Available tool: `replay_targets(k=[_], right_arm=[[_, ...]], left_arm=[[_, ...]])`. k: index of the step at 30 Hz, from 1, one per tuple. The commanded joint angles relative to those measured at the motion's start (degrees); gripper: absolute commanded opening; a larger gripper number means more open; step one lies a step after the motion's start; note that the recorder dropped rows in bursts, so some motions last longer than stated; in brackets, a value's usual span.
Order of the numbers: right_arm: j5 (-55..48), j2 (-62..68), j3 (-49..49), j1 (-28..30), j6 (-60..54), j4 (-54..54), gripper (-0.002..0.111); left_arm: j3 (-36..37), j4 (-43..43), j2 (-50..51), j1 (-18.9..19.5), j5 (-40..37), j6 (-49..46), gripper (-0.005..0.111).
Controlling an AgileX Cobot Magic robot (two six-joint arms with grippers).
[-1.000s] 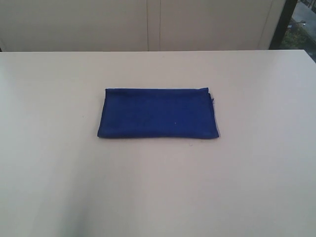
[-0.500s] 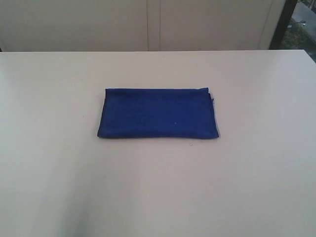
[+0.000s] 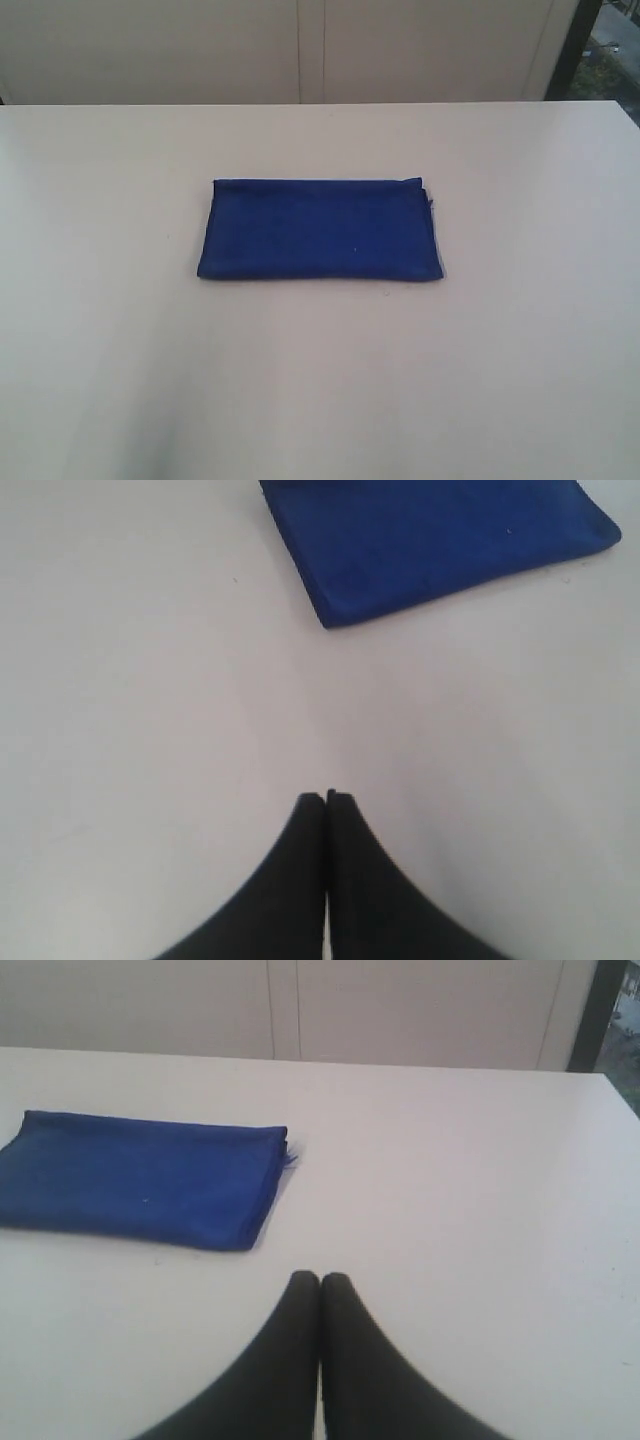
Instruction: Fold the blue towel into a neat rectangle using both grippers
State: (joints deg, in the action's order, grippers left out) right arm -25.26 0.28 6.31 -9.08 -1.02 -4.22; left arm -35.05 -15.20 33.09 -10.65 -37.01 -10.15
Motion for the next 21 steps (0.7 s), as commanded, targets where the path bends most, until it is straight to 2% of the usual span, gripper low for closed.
replay_targets(k=[1,5,13,21], right_arm=[[1.5,-0.3,-2.5,0.4,0.2,0.4,0.000],[3.5,-0.3,-6.2,0.6,0.2,0.4,0.000],[5.4,-0.3,-6.3,0.7,0.2,2.6,0.000],[5.4,-0.3,-6.3,4.2,0.2,2.6,0.000]], left_arm=[[0.3,-0.4,-0.4,0.2,-0.2,-0.3,0.000],[0.3,-0.4,-0.4,0.2,-0.2,-0.3,0.000],[0.3,-0.4,-0.4,0.2,-0.2,-0.3,0.000],[0.3,-0.4,-0.4,0.2,-0.2,-0.3,0.000]])
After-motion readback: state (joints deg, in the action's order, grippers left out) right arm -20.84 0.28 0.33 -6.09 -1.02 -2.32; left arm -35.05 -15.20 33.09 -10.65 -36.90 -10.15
